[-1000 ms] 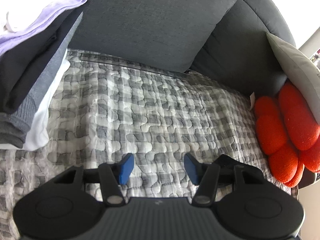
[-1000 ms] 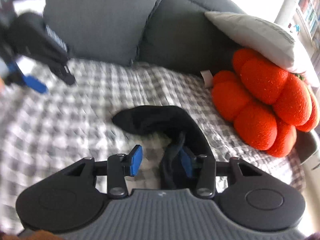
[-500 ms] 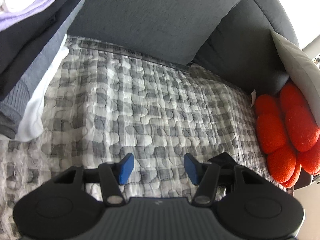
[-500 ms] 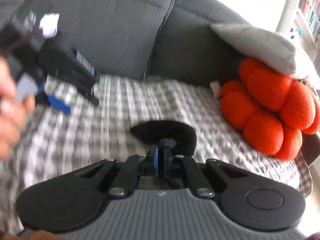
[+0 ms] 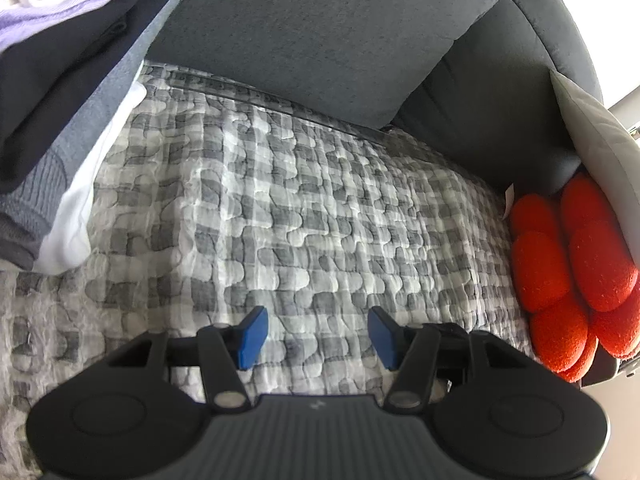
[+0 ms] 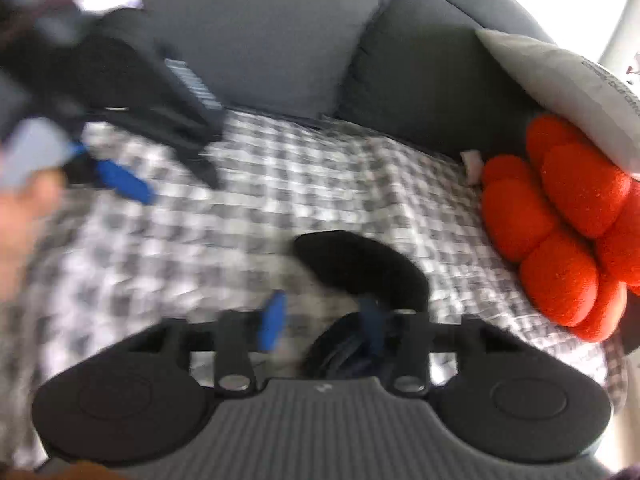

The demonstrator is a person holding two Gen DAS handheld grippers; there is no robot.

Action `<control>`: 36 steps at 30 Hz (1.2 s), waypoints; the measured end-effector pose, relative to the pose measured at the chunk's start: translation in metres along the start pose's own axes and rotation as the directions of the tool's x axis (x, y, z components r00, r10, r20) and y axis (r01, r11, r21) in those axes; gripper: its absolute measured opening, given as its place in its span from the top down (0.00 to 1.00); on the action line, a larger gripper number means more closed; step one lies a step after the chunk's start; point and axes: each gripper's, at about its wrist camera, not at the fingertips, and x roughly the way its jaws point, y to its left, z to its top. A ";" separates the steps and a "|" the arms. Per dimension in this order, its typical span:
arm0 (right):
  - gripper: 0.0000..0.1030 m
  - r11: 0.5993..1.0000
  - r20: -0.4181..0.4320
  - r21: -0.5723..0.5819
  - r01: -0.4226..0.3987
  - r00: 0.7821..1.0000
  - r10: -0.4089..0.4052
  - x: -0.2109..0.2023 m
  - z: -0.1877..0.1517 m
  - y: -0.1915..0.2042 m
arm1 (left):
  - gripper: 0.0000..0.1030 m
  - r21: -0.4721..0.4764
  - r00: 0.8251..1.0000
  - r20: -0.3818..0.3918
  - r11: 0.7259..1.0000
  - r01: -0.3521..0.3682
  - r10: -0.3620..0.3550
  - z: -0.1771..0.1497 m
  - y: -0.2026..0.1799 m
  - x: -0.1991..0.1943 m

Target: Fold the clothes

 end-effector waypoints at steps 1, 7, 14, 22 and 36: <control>0.51 1.000 -0.023 0.009 0.023 0.999 -0.023 0.009 0.003 -0.002 | 0.45 -0.003 1.000 -0.003 1.000 0.003 -0.003 0.000 0.000 0.000; 0.51 0.989 -0.176 0.070 0.131 0.977 -0.117 0.066 0.015 -0.016 | 0.45 -0.013 1.000 -0.009 1.000 0.009 -0.009 0.002 0.001 0.002; 0.93 0.989 0.044 0.151 -0.004 0.999 -0.003 0.026 0.009 -0.020 | 0.45 -0.037 0.999 -0.003 0.999 0.034 -0.034 0.006 0.004 0.000; 0.95 0.955 0.152 0.223 -0.195 0.975 0.164 -0.006 -0.004 -0.028 | 0.45 -0.061 1.000 0.007 0.998 0.024 -0.024 0.010 0.010 -0.002; 0.56 0.992 0.105 0.078 -0.097 0.991 0.088 -0.007 -0.005 -0.011 | 0.45 -0.013 1.000 0.016 1.000 0.015 -0.015 0.009 0.005 -0.003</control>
